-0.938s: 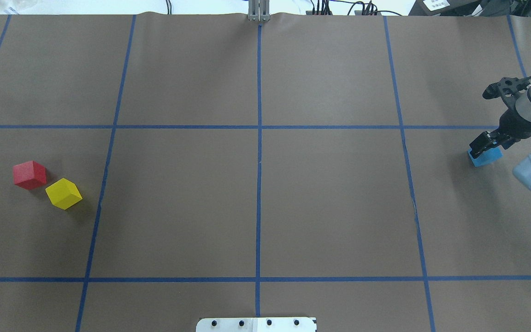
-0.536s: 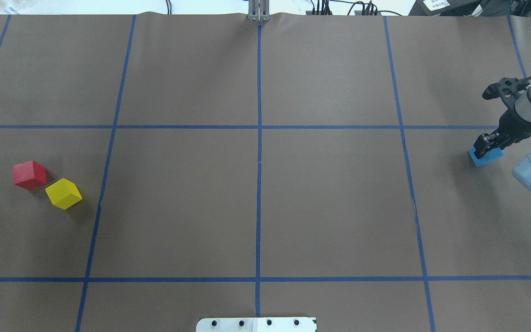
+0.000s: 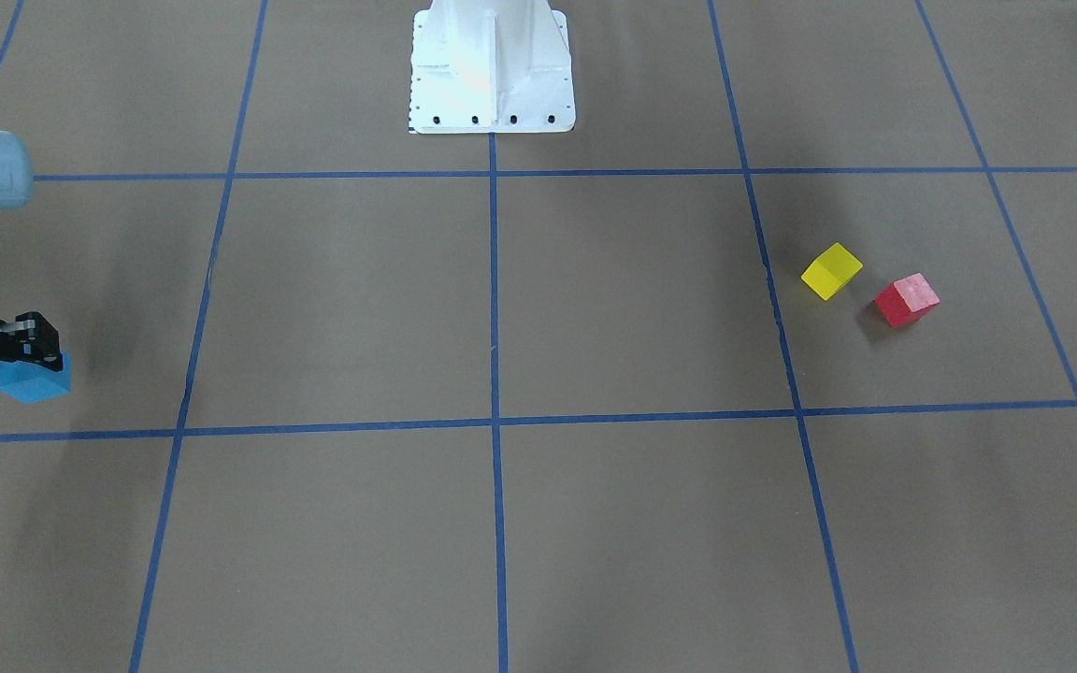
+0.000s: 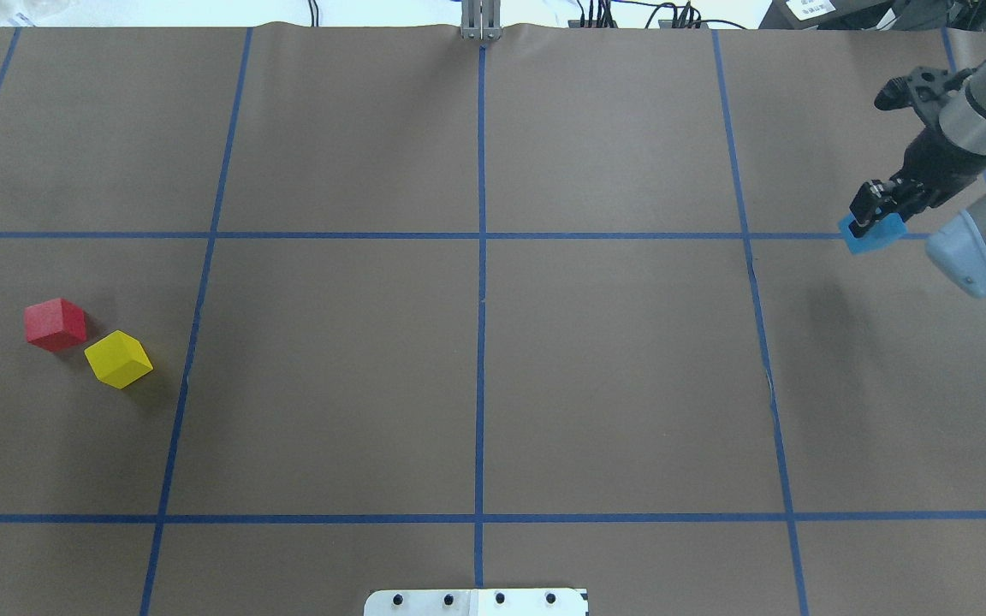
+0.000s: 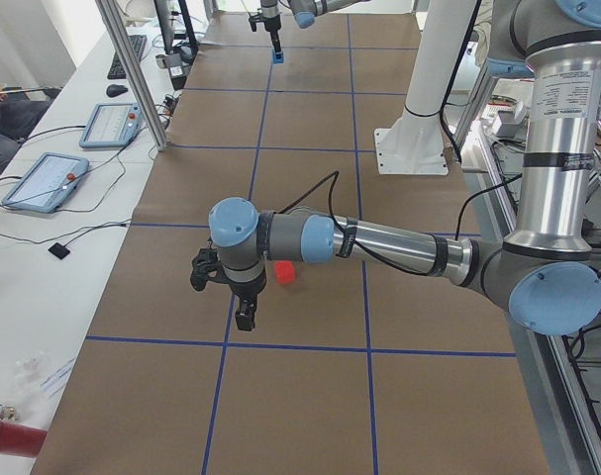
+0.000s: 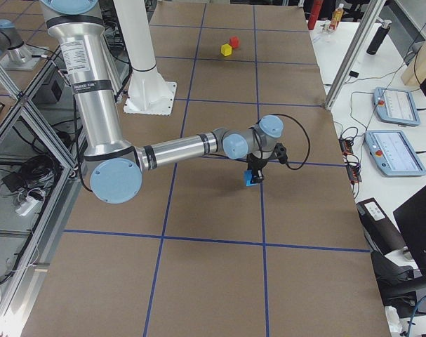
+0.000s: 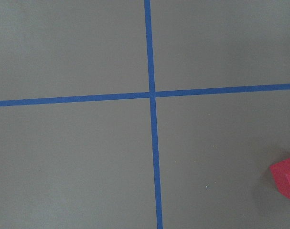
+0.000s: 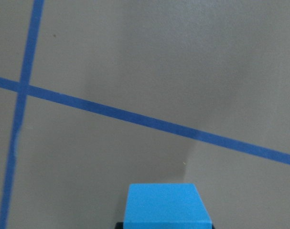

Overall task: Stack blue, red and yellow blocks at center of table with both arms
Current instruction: 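Lift the blue cube and carry it with the right gripper to the table center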

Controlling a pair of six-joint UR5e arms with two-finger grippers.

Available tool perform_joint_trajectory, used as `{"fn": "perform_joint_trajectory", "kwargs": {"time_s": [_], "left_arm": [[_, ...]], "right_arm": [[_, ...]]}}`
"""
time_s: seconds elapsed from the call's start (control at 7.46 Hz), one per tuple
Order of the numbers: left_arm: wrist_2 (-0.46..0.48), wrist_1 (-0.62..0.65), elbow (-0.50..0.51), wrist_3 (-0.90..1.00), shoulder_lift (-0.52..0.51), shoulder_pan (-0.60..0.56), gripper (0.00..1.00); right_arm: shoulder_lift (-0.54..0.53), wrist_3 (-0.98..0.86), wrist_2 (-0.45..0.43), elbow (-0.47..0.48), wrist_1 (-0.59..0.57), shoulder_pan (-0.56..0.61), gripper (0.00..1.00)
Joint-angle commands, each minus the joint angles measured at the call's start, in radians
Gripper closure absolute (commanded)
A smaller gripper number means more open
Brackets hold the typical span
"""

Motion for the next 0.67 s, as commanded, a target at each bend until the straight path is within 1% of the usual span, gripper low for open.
{"fn": "perform_joint_trajectory", "kwargs": {"time_s": [0.0,0.13,0.27,0.4,0.54], "left_arm": [[-0.004,0.001,-0.050,0.000,-0.003,0.003,0.00],[-0.004,0.000,-0.056,0.003,-0.001,0.004,0.00],[-0.002,-0.002,-0.056,0.009,-0.001,0.004,0.00],[-0.002,-0.002,-0.056,0.011,0.000,0.004,0.00],[-0.002,0.000,-0.055,0.011,0.002,0.004,0.00]], "right_arm": [[0.201,0.153,-0.015,0.001,-0.149,-0.141,1.00],[0.322,0.343,-0.086,-0.037,-0.150,-0.233,1.00],[0.411,0.403,-0.101,-0.104,-0.152,-0.310,1.00],[0.478,0.467,-0.115,-0.152,-0.147,-0.364,1.00],[0.542,0.574,-0.118,-0.219,-0.114,-0.403,1.00]]}}
